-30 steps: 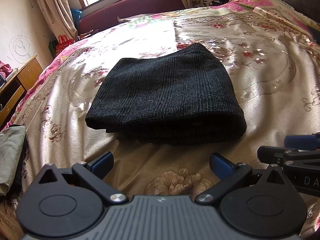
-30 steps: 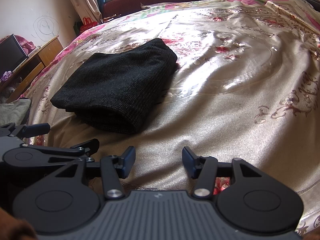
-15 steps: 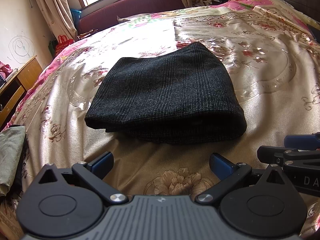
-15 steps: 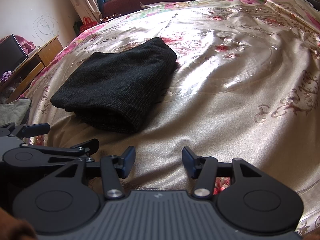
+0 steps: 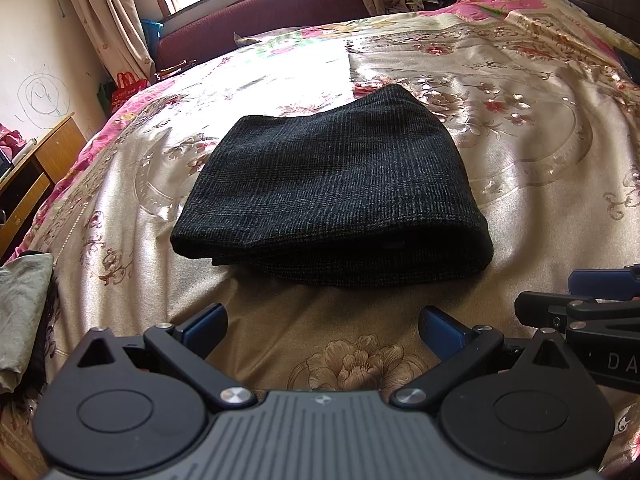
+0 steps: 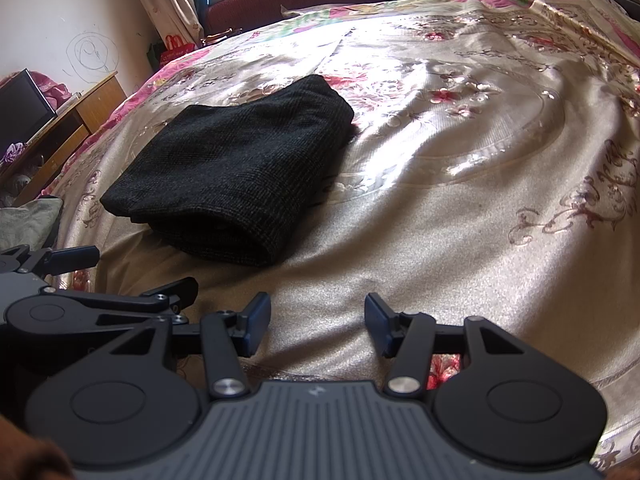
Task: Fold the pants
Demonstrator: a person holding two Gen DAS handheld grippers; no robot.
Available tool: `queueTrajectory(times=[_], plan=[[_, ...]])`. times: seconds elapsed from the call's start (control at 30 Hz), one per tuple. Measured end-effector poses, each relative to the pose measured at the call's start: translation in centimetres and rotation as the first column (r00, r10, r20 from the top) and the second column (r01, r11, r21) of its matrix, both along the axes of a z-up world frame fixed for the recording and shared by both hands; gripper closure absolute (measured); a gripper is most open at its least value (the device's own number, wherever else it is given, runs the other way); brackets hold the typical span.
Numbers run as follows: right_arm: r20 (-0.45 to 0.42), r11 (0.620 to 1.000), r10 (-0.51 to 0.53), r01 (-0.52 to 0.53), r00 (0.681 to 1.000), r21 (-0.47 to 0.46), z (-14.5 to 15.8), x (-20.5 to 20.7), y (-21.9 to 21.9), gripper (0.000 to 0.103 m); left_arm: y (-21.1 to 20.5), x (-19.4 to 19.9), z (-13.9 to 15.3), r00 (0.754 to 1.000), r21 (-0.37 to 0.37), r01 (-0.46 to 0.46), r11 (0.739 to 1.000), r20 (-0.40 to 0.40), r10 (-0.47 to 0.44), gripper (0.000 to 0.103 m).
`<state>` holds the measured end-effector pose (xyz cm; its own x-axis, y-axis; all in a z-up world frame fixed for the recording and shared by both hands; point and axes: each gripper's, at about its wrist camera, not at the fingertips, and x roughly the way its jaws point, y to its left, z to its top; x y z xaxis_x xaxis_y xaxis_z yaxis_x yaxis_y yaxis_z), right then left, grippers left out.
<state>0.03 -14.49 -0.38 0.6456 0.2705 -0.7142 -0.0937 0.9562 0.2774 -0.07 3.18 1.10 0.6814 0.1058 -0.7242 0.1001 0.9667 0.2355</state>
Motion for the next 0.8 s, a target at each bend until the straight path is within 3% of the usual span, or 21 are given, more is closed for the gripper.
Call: queueTrajectory(times=[0.8], plan=[[0.0, 1.0, 0.0, 0.0, 1.0, 0.002, 0.02, -0.01, -0.03, 0.05, -0.23, -0.17, 0.11, 1.0, 0.023, 0.004, 1.0, 0.009, -0.004, 0.0]])
